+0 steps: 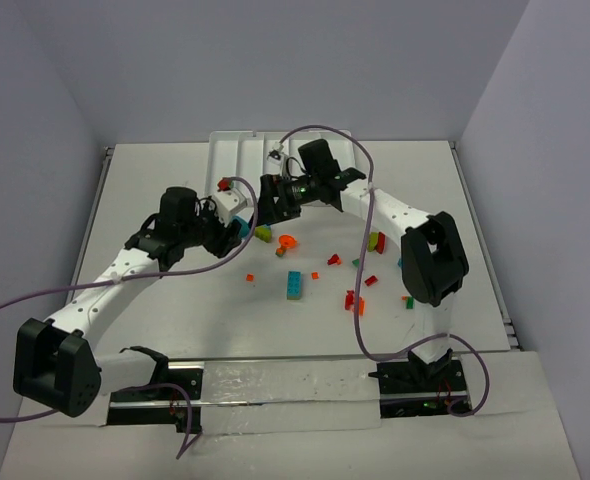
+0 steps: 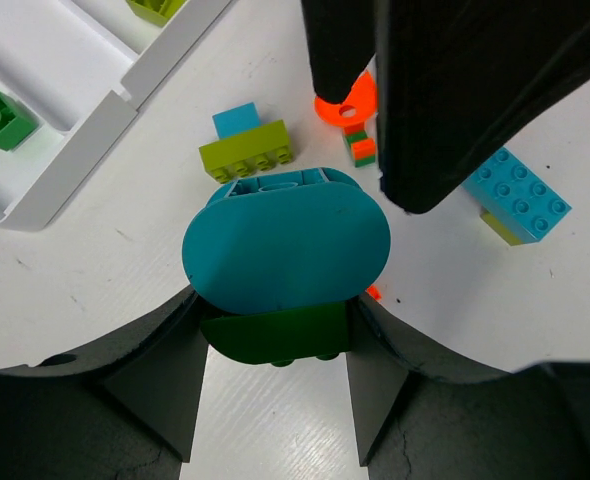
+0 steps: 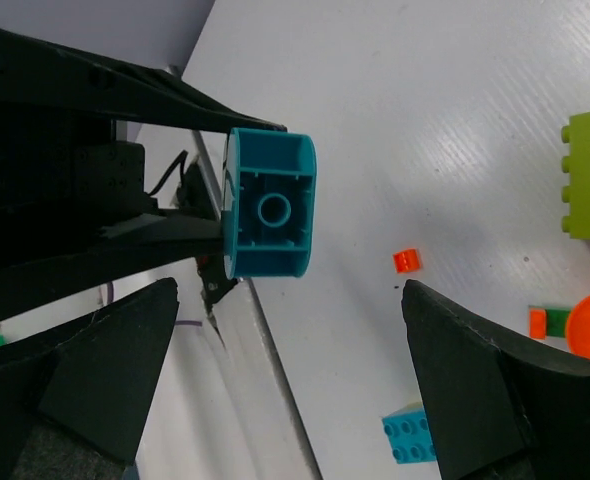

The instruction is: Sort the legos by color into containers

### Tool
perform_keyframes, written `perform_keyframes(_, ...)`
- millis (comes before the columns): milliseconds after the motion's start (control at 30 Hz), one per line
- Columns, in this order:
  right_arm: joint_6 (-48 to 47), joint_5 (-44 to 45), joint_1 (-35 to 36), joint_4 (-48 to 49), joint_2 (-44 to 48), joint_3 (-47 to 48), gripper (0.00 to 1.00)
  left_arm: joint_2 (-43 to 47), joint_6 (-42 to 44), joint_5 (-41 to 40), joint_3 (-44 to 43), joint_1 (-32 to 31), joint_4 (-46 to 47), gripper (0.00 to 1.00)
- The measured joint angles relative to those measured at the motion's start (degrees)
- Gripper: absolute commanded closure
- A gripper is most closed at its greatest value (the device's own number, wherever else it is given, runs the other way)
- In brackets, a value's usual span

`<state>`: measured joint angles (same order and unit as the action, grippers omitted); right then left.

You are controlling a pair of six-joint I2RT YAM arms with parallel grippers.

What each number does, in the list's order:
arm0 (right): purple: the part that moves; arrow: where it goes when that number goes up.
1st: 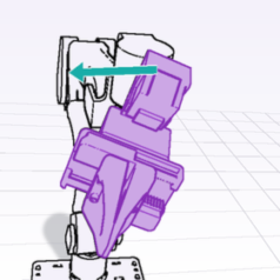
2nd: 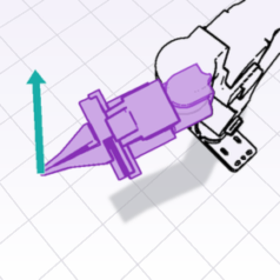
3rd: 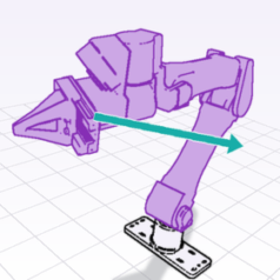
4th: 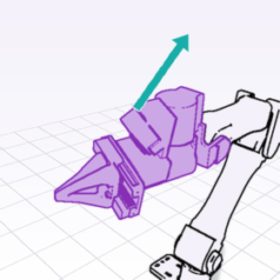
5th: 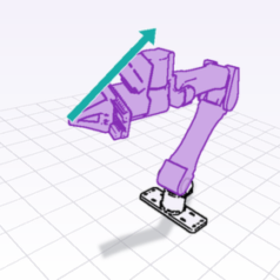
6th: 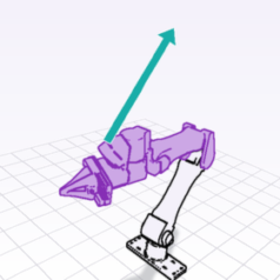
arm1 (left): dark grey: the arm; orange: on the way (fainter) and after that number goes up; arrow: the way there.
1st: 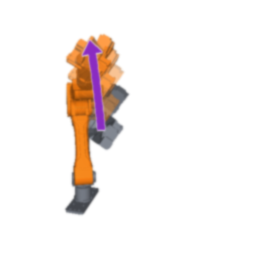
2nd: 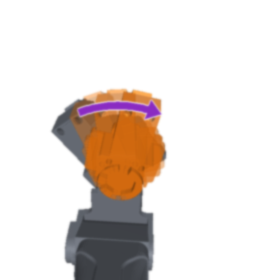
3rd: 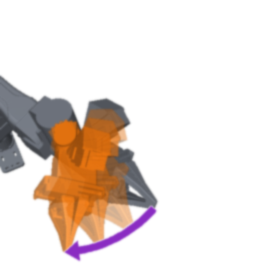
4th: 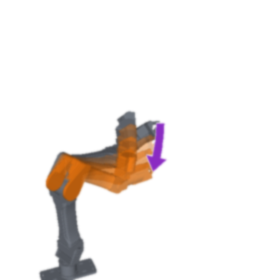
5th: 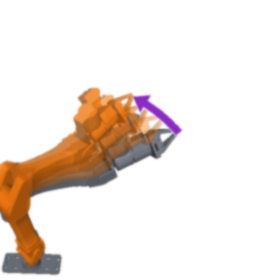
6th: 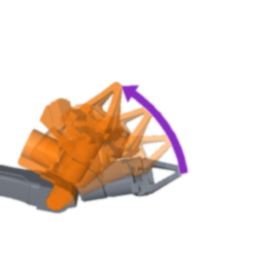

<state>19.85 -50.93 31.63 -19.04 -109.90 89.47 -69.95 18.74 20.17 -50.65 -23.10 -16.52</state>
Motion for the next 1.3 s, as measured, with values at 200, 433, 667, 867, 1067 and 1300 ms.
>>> perform_keyframes(200, 1.2, -1.5, 0.3, 0.2, -3.4, 0.8, 0.02, 0.0, 0.0, 0.7, 0.0, -1.2, -0.8, 0.56)
perform_keyframes(433, 2.6, -3.7, 1.3, 0.3, -5.6, 0.9, 0.22, -0.1, 0.0, 0.7, -0.2, -3.1, -1.9, 0.55)
perform_keyframes(667, 4.8, -7.3, 1.6, 2.2, -5.6, 1.2, 0.78, -0.3, 0.1, -0.2, -0.2, -4.3, -2.2, 0.44)
perform_keyframes(867, 5.8, -10.0, 1.5, 3.7, -5.7, 1.2, 1.0, -0.7, -0.7, -1.8, -1.6, -4.3, -3.3, 0.01)
perform_keyframes(1067, 6.5, -11.9, -0.9, 6.2, -4.8, 0.9, 1.0, -1.1, -3.9, 10.6, -8.0, 6.8, -9.9, 0.01)
perform_keyframes(1300, 8.2, -13.7, -7.5, 9.4, -0.8, -0.3, 1.0, -1.2, -17.5, 33.5, -12.6, 18.5, -9.9, 0.07)
